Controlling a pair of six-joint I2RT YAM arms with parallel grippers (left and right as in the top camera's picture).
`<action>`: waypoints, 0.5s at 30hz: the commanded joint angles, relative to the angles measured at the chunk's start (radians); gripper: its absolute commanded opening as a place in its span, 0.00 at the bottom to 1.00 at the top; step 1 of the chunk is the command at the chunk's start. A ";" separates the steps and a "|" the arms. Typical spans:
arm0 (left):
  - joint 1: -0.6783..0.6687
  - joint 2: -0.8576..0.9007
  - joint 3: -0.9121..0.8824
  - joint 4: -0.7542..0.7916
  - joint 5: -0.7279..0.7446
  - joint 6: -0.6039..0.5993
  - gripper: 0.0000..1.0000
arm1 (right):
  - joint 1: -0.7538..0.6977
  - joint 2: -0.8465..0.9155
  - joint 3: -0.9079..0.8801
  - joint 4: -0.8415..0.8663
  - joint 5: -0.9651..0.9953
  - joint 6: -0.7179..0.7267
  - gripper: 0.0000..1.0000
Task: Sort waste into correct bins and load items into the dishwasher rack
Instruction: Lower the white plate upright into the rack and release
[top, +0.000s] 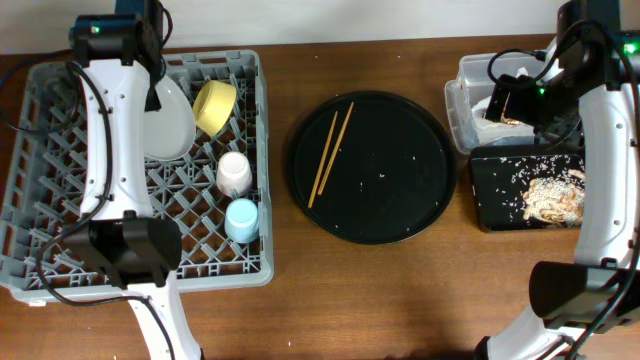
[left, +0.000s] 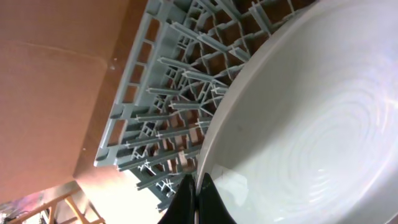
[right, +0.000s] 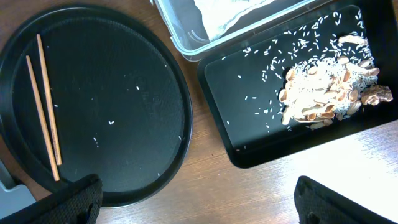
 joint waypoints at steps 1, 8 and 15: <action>-0.025 -0.014 -0.003 -0.001 -0.085 0.014 0.01 | 0.005 -0.002 0.013 0.005 0.005 0.001 0.99; -0.175 -0.014 -0.003 -0.001 -0.271 0.093 0.01 | 0.005 -0.002 0.013 0.015 0.005 0.000 0.99; -0.152 -0.014 -0.162 -0.001 -0.278 0.060 0.01 | 0.005 -0.002 0.013 0.050 0.005 0.000 0.99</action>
